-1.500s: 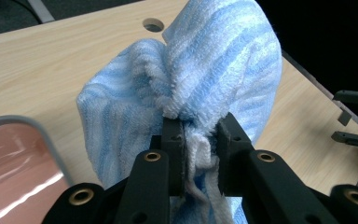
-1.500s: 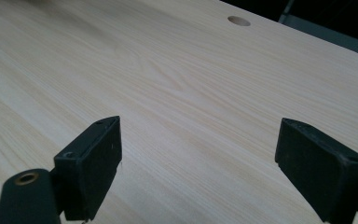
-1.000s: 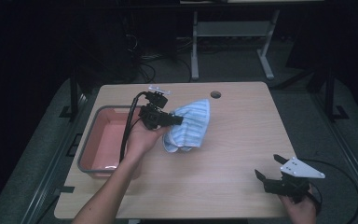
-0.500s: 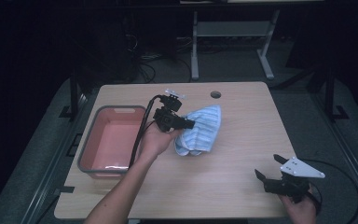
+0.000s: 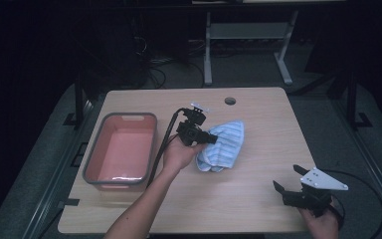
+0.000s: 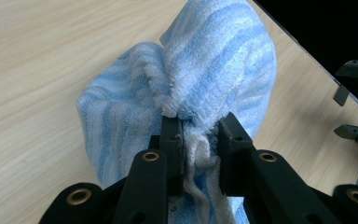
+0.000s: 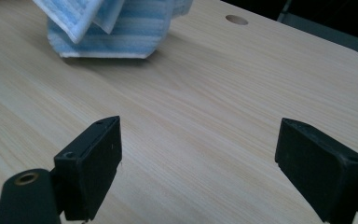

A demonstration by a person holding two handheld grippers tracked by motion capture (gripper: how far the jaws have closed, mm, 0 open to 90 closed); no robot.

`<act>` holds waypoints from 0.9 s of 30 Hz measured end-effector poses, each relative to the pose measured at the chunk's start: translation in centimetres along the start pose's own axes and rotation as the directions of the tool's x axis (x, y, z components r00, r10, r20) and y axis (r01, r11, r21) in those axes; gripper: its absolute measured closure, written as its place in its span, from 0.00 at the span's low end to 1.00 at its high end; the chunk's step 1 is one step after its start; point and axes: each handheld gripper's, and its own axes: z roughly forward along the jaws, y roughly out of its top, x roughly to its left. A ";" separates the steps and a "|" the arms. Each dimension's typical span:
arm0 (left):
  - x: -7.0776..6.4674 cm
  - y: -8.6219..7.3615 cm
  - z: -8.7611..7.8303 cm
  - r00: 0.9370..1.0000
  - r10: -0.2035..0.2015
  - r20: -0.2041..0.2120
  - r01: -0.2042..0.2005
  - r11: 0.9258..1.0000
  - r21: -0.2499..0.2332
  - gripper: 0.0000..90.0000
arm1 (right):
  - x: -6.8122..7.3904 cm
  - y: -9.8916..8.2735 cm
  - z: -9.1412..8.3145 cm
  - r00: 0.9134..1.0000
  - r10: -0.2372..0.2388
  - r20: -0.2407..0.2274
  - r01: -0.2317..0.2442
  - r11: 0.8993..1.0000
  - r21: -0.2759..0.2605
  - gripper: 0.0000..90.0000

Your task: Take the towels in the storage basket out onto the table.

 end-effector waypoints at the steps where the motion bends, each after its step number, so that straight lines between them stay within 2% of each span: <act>1: 0.0 0.0 0.3 1.000 -0.008 0.004 0.008 1.000 0.000 0.83 | 0.0 0.0 0.0 1.000 -0.001 0.001 0.001 1.000 0.001 0.16; 2: 0.0 -0.1 0.6 1.000 -0.021 0.005 0.021 1.000 -0.006 0.83 | 0.0 0.0 0.0 1.000 -0.002 0.001 0.002 1.000 0.001 0.16; 6: 0.1 -0.4 1.6 1.000 -0.022 -0.006 0.022 1.000 0.019 0.82 | 0.1 0.0 0.0 1.000 0.001 0.000 -0.001 1.000 0.002 0.16; 12: 0.5 -1.2 2.8 0.999 -0.042 -0.008 0.042 0.999 0.027 0.82 | 0.1 0.0 0.1 1.000 -0.003 -0.001 0.003 1.000 0.001 0.16; 22: 1.0 -2.2 4.7 0.996 -0.093 -0.003 0.093 0.996 0.010 0.79 | 0.2 0.1 0.2 1.000 -0.008 -0.005 0.008 1.000 0.001 0.16; 27: 1.2 -2.6 5.5 0.994 -0.106 0.007 0.106 0.994 0.005 0.78 | 0.2 0.1 0.3 1.000 -0.012 -0.008 0.013 1.000 0.004 0.16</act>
